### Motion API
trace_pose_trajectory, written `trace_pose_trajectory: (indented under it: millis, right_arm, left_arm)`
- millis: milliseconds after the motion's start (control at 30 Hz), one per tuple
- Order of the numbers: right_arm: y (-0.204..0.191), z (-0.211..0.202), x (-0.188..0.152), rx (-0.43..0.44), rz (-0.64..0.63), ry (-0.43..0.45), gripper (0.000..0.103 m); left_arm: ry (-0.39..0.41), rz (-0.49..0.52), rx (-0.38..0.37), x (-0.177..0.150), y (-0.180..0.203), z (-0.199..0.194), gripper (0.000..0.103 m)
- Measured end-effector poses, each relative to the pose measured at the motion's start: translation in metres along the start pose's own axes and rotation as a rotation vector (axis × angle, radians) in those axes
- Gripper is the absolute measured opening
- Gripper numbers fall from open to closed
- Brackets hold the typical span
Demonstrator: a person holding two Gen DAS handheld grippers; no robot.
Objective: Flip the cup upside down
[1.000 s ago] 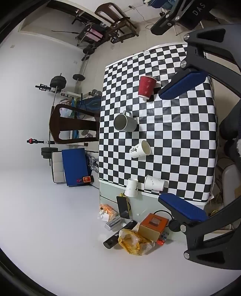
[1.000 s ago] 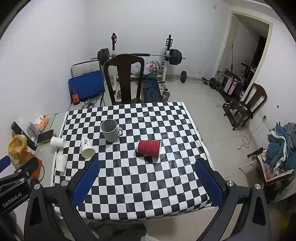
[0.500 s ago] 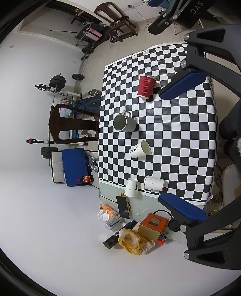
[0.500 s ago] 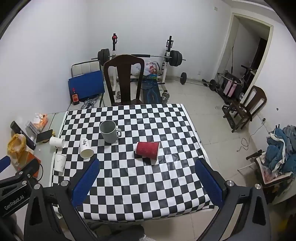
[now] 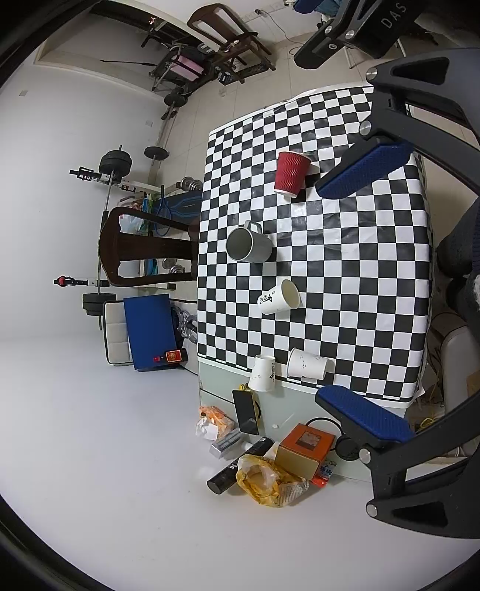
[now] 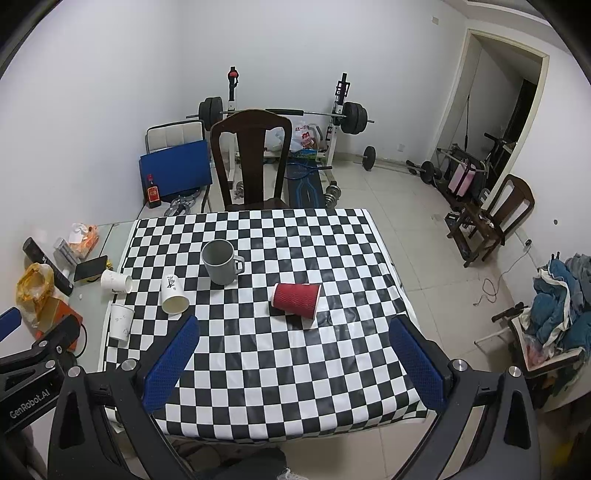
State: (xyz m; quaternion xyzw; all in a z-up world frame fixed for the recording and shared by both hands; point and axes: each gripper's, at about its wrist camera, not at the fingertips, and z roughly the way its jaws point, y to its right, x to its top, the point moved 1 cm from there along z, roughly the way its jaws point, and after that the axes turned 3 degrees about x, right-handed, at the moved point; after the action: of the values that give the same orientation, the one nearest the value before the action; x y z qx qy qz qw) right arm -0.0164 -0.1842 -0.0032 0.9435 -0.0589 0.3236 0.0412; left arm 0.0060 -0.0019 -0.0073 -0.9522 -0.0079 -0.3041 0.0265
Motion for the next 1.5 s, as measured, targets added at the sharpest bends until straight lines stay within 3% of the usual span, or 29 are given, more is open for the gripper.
trace_pose_trajectory:
  millis: [1500]
  right_arm:
    - [0.0008,-0.0002,-0.0003,-0.003,-0.004,-0.007,0.103]
  left_arm:
    - [-0.001,0.001,-0.005,-0.003,-0.0011,-0.0039,0.103]
